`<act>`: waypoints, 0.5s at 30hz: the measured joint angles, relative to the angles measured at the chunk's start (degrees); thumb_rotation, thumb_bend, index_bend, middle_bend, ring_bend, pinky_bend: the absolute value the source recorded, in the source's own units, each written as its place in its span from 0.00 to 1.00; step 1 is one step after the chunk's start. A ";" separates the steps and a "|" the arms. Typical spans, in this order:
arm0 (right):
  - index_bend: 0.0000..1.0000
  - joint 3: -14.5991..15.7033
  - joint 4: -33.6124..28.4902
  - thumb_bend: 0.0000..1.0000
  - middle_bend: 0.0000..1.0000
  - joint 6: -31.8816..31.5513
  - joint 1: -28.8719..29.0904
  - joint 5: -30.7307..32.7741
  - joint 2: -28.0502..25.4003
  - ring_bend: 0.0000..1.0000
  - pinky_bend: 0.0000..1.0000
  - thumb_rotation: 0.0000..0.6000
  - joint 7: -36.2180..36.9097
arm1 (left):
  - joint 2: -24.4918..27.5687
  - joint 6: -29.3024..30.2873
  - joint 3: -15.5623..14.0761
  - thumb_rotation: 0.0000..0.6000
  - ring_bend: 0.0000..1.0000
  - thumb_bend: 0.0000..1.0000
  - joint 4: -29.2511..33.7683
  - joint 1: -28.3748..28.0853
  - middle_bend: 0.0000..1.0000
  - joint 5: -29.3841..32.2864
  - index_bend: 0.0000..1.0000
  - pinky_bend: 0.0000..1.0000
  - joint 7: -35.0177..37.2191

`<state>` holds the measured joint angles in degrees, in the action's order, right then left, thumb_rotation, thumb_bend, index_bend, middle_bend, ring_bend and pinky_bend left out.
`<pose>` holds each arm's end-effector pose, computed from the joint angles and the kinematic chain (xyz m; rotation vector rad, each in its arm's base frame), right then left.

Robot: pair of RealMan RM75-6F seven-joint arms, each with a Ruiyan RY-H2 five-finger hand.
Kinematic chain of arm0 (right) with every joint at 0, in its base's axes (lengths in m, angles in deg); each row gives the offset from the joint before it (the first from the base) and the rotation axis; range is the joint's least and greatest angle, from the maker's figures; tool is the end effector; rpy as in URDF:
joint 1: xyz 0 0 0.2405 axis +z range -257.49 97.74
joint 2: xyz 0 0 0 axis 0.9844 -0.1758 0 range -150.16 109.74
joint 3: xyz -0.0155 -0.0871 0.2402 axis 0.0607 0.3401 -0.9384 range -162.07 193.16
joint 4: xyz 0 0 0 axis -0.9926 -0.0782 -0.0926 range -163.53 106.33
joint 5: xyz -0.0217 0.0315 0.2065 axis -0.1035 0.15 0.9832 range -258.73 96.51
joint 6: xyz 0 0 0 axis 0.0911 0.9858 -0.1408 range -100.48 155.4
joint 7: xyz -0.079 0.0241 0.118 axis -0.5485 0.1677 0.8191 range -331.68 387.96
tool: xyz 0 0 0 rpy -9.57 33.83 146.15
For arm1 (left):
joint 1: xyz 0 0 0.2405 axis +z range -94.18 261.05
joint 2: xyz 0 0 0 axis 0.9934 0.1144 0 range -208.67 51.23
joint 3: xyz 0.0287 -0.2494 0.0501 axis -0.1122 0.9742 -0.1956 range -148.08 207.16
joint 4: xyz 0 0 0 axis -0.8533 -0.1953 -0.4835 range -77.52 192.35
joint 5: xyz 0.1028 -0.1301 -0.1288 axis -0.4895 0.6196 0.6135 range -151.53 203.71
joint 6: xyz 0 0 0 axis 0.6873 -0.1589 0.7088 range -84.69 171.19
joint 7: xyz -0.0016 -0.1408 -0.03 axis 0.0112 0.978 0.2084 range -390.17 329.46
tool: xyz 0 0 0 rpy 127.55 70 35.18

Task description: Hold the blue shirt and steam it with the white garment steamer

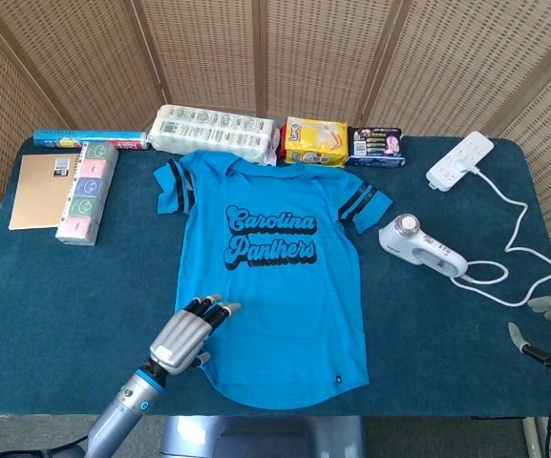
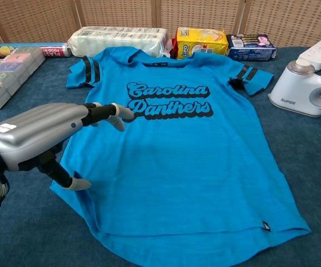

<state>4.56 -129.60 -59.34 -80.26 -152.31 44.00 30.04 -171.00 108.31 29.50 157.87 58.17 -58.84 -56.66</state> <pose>-0.3191 -0.1741 0.1799 0.9698 -1.0711 0.9543 -0.1321 0.2059 -0.0363 -1.9921 -0.9622 -1.1009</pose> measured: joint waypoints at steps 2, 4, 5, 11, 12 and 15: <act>0.41 0.02 -0.02 0.32 0.44 0.01 0.01 -0.05 0.00 0.44 0.39 0.80 0.00 | 0.74 0.03 -0.32 1.00 0.13 0.14 0.69 -0.01 0.23 -0.32 0.10 0.20 0.48; 0.41 0.05 -0.03 0.32 0.44 0.07 0.04 -0.10 0.02 0.44 0.39 0.80 -0.01 | 1.87 -0.01 -0.81 1.00 0.13 0.14 1.35 -0.01 0.23 -0.75 0.10 0.20 1.00; 0.41 0.05 -0.02 0.32 0.44 0.08 0.05 -0.10 0.02 0.44 0.39 0.80 -0.01 | 2.47 -0.05 -1.06 1.00 0.13 0.14 1.65 0.00 0.23 -0.90 0.10 0.20 1.23; 0.41 0.09 0.21 0.32 0.44 0.31 0.15 0.01 0.21 0.44 0.39 0.80 -0.02 | 7.84 -0.91 -3.15 1.00 0.13 0.14 3.73 0.15 0.23 -1.37 0.10 0.20 3.32; 0.41 0.08 0.27 0.32 0.44 0.40 0.21 0.04 0.30 0.44 0.39 0.80 -0.02 | 8.84 -1.16 -3.50 1.00 0.13 0.14 3.95 0.16 0.23 -1.31 0.10 0.20 3.43; 0.41 0.06 0.37 0.32 0.44 0.50 0.35 0.01 0.54 0.44 0.39 0.80 -0.04 | 11.63 -2.65 -4.43 1.00 0.13 0.14 4.44 0.03 0.23 -0.32 0.10 0.20 2.83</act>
<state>4.62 -129.23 -58.83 -79.90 -152.30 44.54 30.01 -159.37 105.66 25.07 162.31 58.20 -59.16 -53.83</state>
